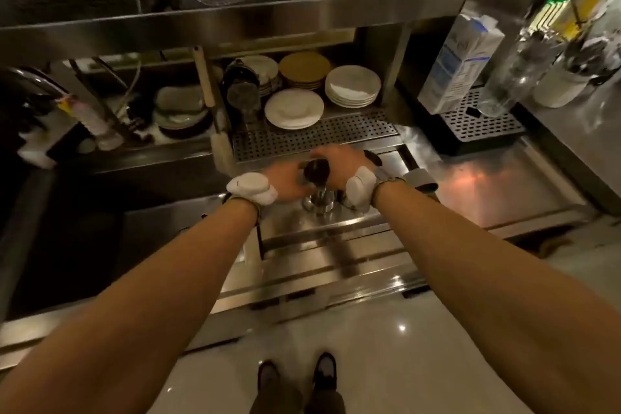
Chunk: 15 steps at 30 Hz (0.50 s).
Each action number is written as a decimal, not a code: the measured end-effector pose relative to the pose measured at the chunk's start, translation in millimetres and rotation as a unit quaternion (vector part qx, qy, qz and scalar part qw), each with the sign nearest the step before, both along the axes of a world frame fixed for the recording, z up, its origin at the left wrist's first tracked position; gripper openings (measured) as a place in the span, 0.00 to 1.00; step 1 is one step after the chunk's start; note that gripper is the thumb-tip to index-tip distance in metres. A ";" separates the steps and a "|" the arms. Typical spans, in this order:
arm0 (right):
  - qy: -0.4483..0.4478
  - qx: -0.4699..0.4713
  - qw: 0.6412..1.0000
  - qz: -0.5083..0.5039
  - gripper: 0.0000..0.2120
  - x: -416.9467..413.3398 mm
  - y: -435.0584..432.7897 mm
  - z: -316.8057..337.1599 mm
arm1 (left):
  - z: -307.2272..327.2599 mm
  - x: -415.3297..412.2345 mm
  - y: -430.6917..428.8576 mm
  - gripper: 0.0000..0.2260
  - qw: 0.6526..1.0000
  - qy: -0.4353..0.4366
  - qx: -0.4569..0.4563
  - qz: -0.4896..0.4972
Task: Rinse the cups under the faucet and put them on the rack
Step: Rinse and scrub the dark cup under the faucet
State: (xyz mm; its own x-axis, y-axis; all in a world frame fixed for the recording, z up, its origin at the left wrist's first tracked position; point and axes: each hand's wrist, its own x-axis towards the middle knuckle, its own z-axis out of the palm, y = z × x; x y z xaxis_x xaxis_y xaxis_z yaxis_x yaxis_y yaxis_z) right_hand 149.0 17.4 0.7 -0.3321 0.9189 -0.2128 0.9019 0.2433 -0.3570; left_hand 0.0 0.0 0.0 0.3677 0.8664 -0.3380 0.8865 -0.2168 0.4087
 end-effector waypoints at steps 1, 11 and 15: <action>-0.007 0.009 1.000 0.025 0.26 -0.1 5.4 -0.9 | 1.0 -0.8 2.6 0.24 1.000 -0.013 0.003 0.011; -0.176 -0.002 0.974 0.144 0.31 -18.0 17.0 10.6 | -10.1 -19.8 1.3 0.23 0.998 -0.061 -0.008 0.027; -0.120 -0.007 0.983 0.137 0.17 -37.2 24.3 20.3 | -2.5 -41.9 -3.3 0.30 0.995 -0.083 -0.027 0.055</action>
State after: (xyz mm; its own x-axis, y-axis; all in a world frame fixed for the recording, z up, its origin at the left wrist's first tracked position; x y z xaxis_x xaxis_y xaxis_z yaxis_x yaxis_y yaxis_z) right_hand 111.8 41.7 21.0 -0.5048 0.7986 -0.3277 0.8622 0.4848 -0.1466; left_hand -41.9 -3.3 -2.5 0.3256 0.8869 -0.3278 0.8235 -0.0958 0.5591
